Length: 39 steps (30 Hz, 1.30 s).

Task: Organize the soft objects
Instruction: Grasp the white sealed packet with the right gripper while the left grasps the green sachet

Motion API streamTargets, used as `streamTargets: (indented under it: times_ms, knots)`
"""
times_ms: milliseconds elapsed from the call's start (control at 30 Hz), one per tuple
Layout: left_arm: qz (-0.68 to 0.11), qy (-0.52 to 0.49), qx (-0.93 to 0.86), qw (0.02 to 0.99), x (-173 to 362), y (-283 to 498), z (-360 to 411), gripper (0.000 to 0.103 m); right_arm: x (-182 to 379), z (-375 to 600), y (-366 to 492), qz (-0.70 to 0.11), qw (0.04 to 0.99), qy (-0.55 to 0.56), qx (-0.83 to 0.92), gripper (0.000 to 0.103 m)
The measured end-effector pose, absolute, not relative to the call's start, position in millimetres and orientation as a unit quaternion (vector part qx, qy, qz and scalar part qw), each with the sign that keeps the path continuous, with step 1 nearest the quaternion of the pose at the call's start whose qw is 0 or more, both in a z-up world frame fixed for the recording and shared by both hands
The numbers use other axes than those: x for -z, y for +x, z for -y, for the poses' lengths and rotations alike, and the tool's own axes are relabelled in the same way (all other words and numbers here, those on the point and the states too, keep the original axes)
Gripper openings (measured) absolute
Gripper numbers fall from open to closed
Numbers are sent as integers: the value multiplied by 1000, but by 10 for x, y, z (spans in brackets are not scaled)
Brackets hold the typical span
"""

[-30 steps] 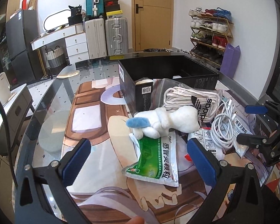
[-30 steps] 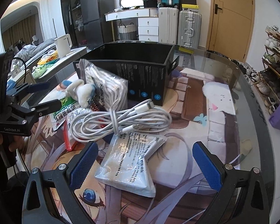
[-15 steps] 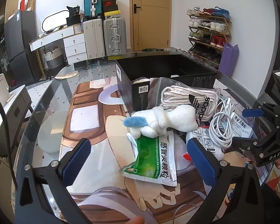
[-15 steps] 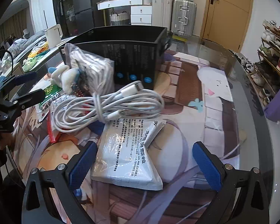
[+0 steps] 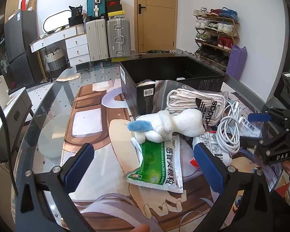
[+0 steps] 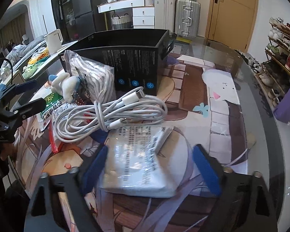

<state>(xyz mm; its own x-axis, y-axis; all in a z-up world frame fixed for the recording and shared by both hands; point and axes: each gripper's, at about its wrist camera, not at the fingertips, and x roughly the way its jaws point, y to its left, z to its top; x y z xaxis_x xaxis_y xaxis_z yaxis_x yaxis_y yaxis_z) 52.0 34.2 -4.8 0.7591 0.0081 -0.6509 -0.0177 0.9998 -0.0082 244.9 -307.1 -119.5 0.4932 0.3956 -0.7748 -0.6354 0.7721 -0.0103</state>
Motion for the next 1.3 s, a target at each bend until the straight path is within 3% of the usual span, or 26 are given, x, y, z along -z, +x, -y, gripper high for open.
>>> streamTargets:
  times_ms: [300, 500, 1033, 1300]
  knots:
    - [-347, -7, -7, 938, 44, 517, -339, 103, 1155, 3206, 2478, -398, 850, -157, -308, 49]
    - [-348, -6, -7, 938, 45, 518, -337, 103, 1139, 3238, 2455, -390, 851, -158, -313, 42]
    - [-355, -3, -7, 935, 76, 521, -314, 103, 920, 3438, 2379, -363, 865, -131, -320, 40]
    - [-396, 28, -27, 917, 151, 600, -273, 103, 819, 3472, 2335, -350, 872, -124, -321, 40]
